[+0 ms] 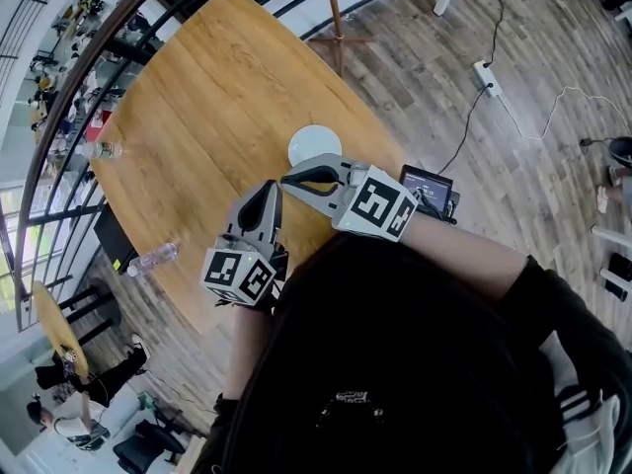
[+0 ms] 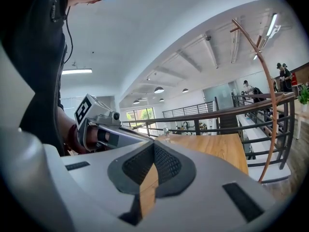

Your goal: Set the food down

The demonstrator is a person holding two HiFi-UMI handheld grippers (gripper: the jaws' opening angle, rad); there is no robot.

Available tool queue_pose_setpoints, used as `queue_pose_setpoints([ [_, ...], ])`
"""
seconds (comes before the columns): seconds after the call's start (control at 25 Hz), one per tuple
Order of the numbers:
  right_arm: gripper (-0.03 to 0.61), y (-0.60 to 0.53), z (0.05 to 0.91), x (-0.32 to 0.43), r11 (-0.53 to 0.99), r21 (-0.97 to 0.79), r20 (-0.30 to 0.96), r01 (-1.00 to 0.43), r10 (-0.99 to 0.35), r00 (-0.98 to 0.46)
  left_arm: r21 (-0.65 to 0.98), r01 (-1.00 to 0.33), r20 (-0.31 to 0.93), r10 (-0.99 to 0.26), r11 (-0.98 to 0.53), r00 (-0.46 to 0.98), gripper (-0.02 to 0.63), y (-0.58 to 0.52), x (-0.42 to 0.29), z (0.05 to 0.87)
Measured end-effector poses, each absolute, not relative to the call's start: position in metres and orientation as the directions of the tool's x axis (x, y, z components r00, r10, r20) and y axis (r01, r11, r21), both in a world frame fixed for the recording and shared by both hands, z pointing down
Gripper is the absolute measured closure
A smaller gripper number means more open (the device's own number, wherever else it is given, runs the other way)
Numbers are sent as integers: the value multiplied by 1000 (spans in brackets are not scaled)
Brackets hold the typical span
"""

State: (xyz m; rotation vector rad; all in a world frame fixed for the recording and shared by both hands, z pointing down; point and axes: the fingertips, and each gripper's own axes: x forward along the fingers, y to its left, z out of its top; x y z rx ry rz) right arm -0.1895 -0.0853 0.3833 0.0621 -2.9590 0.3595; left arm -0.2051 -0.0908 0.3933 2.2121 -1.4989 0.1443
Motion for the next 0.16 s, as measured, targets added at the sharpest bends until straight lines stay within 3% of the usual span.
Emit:
queue_pose_setpoints([
  [0.16,561,-89,390,-188,971,-233,176,-57,-15,-984,317,-897,340,-846,-308,411,609,-95,-201,398],
])
